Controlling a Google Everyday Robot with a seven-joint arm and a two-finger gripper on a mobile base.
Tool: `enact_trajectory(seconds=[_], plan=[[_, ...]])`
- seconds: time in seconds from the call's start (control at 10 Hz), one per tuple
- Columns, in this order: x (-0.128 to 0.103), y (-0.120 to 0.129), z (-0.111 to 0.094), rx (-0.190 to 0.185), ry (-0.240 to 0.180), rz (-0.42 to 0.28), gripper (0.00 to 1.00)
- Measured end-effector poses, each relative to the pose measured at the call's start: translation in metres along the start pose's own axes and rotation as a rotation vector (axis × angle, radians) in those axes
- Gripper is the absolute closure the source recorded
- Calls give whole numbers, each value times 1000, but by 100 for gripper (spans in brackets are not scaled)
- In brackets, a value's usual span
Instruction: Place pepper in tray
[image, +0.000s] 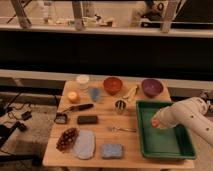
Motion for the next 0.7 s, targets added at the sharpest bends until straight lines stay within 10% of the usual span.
enact_trajectory(seconds=[0.3, 0.7], plan=[[0, 0, 0, 0, 0, 0, 78], [0, 0, 0, 0, 0, 0, 40]])
